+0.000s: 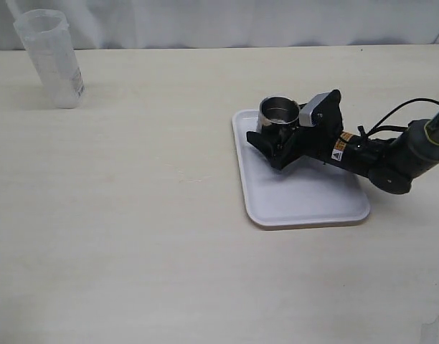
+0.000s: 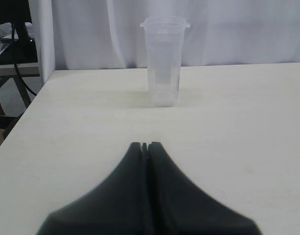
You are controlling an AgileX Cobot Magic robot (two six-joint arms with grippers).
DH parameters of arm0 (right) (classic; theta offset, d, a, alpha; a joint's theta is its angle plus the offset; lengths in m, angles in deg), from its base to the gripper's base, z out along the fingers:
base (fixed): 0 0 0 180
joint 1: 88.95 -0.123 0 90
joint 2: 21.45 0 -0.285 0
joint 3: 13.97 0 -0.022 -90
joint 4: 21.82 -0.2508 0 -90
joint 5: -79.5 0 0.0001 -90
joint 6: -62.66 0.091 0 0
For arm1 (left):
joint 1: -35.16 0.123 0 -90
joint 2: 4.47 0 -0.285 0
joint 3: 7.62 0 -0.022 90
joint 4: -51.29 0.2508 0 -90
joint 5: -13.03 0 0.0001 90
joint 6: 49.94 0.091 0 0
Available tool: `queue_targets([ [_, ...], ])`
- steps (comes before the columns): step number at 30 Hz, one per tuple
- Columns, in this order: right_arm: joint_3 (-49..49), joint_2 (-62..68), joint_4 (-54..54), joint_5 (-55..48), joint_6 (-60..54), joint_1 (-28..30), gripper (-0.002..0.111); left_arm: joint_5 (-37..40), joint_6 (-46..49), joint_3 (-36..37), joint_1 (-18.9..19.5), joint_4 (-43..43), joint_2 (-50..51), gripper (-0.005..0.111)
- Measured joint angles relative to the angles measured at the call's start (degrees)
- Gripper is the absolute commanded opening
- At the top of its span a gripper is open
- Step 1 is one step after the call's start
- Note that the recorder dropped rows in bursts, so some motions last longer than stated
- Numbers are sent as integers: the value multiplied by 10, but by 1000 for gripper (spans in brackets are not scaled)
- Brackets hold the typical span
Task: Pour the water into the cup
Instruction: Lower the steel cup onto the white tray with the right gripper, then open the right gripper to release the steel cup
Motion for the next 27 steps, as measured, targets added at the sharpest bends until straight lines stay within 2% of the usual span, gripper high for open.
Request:
queue_targets([
  [27,17,-98,0,21,17,0,83,0,0,0,0,0,0,0],
])
